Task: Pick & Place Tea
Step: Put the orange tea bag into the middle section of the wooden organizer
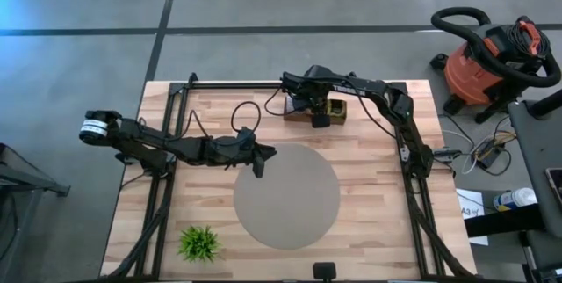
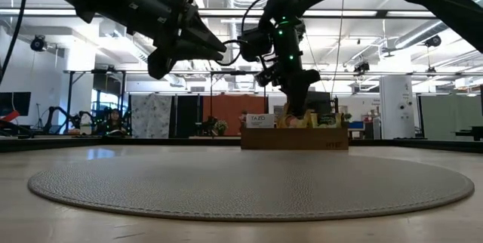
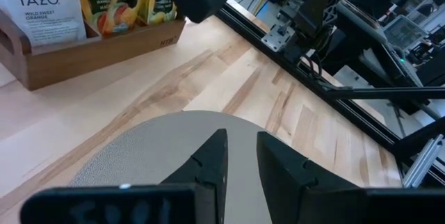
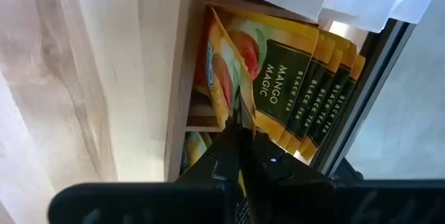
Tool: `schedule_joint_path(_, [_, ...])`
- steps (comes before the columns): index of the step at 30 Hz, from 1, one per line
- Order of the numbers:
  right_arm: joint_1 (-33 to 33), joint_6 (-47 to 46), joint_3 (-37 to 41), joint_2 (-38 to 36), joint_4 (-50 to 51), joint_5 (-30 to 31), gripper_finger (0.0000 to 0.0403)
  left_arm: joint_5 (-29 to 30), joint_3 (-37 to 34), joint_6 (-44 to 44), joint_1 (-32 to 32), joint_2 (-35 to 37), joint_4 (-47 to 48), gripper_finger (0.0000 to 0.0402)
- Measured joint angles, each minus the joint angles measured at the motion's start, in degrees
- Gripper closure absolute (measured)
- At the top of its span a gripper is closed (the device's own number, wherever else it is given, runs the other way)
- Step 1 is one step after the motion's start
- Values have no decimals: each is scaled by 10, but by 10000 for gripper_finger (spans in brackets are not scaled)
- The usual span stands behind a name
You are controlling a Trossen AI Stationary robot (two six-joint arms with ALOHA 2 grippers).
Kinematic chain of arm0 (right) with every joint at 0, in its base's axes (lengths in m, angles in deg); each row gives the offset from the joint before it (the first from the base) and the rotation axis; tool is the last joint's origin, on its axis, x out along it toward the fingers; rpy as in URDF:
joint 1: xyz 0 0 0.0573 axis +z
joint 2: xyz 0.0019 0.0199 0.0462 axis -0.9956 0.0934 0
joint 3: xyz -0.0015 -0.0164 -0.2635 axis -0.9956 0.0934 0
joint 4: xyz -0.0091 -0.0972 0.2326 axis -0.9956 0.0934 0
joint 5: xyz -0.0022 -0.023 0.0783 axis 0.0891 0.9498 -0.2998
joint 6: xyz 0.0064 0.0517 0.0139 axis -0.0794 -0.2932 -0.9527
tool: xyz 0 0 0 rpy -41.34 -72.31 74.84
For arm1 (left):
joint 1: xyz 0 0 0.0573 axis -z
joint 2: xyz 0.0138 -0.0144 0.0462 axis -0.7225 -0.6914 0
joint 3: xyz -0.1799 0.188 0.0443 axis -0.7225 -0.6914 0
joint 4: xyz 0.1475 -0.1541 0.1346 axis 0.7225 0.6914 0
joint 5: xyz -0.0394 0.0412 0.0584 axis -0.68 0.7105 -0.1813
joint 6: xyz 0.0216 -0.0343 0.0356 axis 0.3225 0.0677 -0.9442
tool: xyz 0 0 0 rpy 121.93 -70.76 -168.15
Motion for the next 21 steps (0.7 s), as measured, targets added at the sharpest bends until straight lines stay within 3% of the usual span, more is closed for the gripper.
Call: schedule_joint_path(21, [-1,2,0,24,-33,4,394,-1,0,0,0,0,0,328])
